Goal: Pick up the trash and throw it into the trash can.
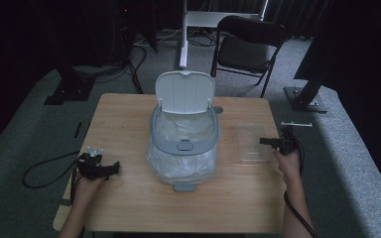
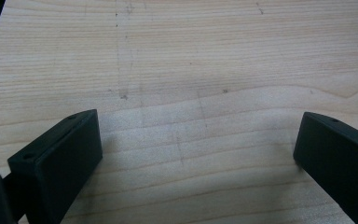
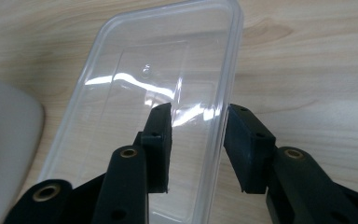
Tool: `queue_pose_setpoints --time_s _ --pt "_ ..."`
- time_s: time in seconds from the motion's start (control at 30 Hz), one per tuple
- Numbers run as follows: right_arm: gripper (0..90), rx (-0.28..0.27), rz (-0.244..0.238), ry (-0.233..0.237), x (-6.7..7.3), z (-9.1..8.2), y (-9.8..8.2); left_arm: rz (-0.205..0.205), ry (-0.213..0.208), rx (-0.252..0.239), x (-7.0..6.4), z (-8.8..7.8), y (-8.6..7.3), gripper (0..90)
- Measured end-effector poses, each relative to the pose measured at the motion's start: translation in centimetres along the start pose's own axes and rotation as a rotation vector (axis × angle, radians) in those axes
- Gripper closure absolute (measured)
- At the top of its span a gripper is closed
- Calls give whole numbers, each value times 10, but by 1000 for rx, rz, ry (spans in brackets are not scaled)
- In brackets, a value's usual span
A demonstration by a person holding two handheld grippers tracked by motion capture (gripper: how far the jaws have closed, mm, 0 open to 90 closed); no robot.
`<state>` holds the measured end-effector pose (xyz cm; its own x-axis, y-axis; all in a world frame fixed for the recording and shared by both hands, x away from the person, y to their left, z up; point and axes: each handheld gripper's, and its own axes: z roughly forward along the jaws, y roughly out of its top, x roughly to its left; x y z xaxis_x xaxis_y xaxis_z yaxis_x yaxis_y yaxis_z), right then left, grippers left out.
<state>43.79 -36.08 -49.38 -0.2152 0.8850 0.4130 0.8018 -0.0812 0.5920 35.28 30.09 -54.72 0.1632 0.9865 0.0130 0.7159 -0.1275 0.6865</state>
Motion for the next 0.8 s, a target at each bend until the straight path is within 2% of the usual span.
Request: queue_pose_setpoints --time_s 0.13,0.3,0.37,0.4,0.43,0.57,0.67,0.8 --pt "691 -5 27 6 0 -2 0 0 0 0 0 0 0 18" --pt "796 -30 37 98 6 -9 0 0 0 0 0 0 0 18" --pt "810 -39 34 110 8 -10 0 0 0 0 0 0 0 18" --pt "838 -63 28 144 14 -15 -1 0 0 0 0 0 0 18" --pt "838 -63 28 144 14 -15 -1 0 0 0 0 0 0 18" --pt "854 -93 -20 177 29 -23 -3 0 0 0 0 0 0 18" --pt "855 -109 -55 168 38 -28 -5 0 0 0 0 0 0 18" --pt "856 -136 -61 167 42 -35 -8 0 0 0 0 0 0 18"
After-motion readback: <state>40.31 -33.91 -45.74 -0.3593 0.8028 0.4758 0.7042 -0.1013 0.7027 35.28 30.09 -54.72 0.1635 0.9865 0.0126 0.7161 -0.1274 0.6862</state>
